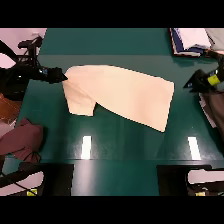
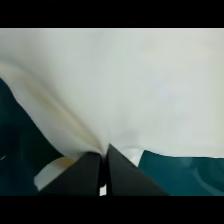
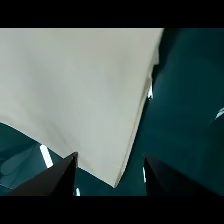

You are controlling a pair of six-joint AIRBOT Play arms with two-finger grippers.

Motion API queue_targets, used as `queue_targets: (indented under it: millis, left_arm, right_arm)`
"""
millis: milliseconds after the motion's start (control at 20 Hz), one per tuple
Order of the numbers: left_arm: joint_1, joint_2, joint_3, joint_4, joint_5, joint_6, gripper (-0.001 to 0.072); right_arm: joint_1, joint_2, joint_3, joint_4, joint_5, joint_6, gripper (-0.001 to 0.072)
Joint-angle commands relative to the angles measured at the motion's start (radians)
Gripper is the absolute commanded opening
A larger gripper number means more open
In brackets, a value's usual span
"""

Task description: Fold the shirts.

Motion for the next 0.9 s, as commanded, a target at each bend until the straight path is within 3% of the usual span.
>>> queue_targets:
  millis: [0, 200, 250, 500, 600, 700, 850]
  left_arm:
    - [0.001, 0.065, 0.003, 0.005, -0.083, 0.01, 0.0024]
    - [0.001, 0.063, 0.003, 0.005, -0.096, 0.009, 0.0025]
    - [0.001, 0.063, 0.003, 0.005, -0.096, 0.009, 0.0024]
    - [0.001, 0.063, 0.003, 0.005, -0.097, 0.009, 0.0024]
    - [0.001, 0.063, 0.003, 0.005, -0.1, 0.009, 0.0025]
    - [0.002, 0.064, 0.004, -0.003, -0.1, 0.009, 0.0024]
    - [0.002, 0.118, 0.03, -0.002, -0.097, 0.009, 0.0024]
  right_arm:
    - [-0.051, 0.143, -0.366, 0.004, -0.15, -0.003, 0.0576]
    - [-0.021, 0.265, -0.754, 0.06, -0.3, -0.038, 0.0587]
    - [0.004, 0.281, -0.82, 0.086, -0.332, -0.045, 0.0549]
    - [0.146, 0.31, -0.938, 0.192, -0.511, -0.053, 0.0544]
    - [0.19, 0.308, -0.924, 0.202, -0.541, -0.06, 0.0336]
    - [0.213, 0.317, -0.88, 0.201, -0.552, -0.095, 0.0045]
    - [0.215, 0.409, -0.75, 0.182, -0.541, -0.111, 0.0015]
